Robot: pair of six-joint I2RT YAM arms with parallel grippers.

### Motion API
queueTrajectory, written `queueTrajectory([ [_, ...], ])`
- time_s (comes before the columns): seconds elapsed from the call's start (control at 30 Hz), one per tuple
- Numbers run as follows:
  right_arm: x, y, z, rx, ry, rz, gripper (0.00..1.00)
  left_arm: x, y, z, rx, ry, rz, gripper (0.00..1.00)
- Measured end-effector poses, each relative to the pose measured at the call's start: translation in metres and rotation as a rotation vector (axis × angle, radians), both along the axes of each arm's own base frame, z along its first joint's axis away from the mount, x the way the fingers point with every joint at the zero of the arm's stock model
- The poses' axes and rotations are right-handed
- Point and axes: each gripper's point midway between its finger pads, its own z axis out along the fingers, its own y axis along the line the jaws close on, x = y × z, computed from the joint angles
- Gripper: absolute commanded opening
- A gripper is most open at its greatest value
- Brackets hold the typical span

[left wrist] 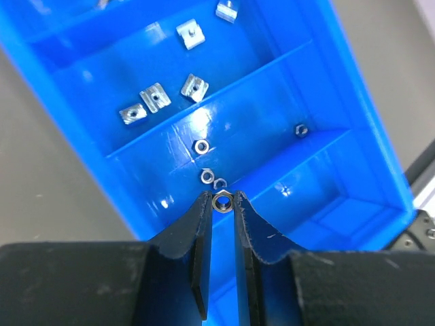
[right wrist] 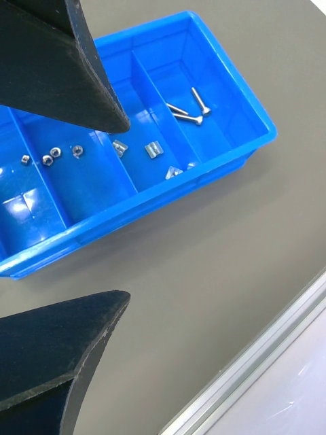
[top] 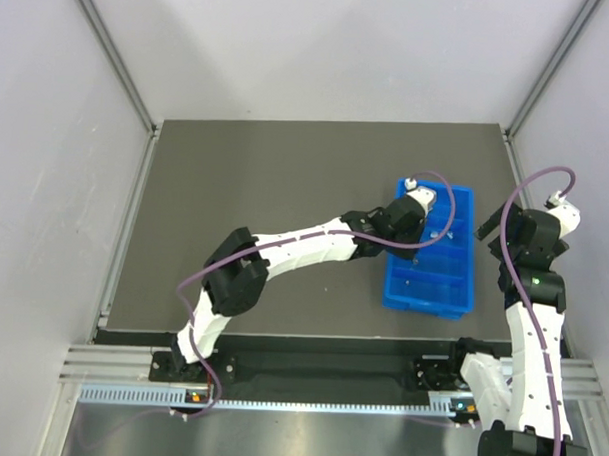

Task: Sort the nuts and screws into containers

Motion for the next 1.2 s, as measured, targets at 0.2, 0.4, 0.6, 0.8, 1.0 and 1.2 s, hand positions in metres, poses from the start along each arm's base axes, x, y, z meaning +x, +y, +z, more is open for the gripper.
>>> queueTrajectory([
  [0.2,-0.001,-0.002,0.000,-0.006,0.002,-0.007,1.00,0.003,-0.012,-0.027,0.043,0.001,-0.017,0.45],
  [0.4,-0.001,-0.003,0.000,-0.010,0.004,-0.012,1.00,0.008,-0.011,-0.017,0.039,-0.027,-0.010,0.68],
  [0.6,-0.002,-0.002,0.000,-0.008,0.008,-0.011,1.00,0.015,0.030,0.028,0.032,-0.099,0.089,0.69],
  [0.8,-0.001,-0.002,0.000,-0.006,0.006,-0.007,1.00,0.051,0.137,0.062,0.017,-0.103,0.363,0.69],
  [1.0,0.001,0.000,-0.003,0.001,0.014,0.002,1.00,0.074,0.250,-0.013,0.199,0.008,0.636,0.68],
  [1.2,0.003,0.000,-0.006,0.005,0.027,0.006,1.00,0.051,0.262,-0.058,0.327,0.041,0.421,0.68],
])
